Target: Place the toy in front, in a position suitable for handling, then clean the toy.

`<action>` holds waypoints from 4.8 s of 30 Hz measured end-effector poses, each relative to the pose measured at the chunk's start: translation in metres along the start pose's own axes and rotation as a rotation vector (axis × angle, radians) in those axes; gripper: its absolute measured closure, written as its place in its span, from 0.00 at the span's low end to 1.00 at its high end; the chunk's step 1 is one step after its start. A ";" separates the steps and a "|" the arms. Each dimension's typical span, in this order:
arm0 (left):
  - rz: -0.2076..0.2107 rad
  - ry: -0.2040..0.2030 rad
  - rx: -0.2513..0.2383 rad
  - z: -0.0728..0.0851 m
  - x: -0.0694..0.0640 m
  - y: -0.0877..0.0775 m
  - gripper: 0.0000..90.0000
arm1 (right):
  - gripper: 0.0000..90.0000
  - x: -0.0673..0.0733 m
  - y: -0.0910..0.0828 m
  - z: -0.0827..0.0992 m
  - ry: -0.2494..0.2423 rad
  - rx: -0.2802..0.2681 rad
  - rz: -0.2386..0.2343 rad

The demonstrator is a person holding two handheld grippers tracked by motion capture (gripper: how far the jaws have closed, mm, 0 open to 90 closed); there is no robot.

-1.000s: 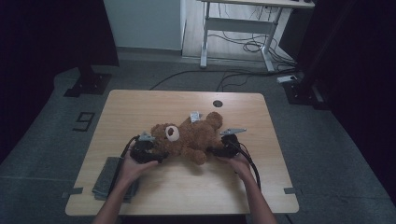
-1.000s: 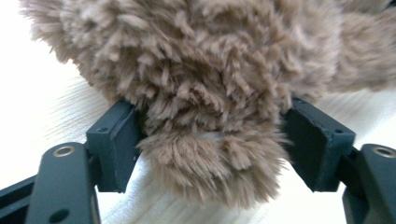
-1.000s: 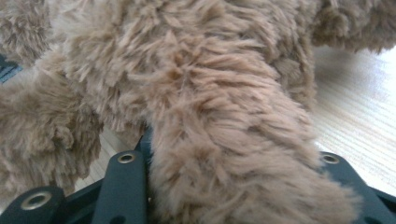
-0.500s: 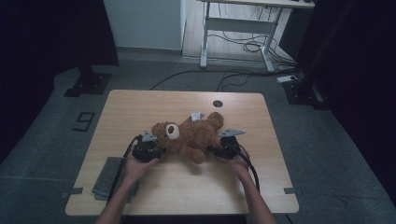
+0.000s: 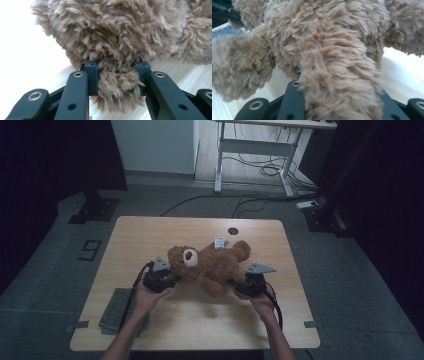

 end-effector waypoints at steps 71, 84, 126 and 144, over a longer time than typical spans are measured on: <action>-0.157 -0.157 0.155 0.125 0.025 -0.062 0.22 | 0.61 -0.006 0.001 0.058 0.081 0.015 -0.028; -0.227 -0.131 0.148 0.129 0.025 -0.059 0.34 | 0.60 -0.005 0.001 0.058 0.080 0.015 -0.024; -0.187 -0.181 -0.118 0.101 0.019 -0.105 0.84 | 0.54 -0.007 -0.001 0.058 0.091 0.021 -0.035; -0.077 -0.144 -0.192 0.073 0.001 -0.105 0.84 | 0.38 -0.008 -0.015 0.060 0.115 -0.017 -0.037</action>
Point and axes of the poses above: each handheld gripper's, and its own axes: y roughly forward along the jaws, z roughly out of its underside, x roughly to its left, the point moved 3 cm from there along y, roughly forward along the jaws, and after that the axes turned 2 degrees about z, right-handed, at the moved point
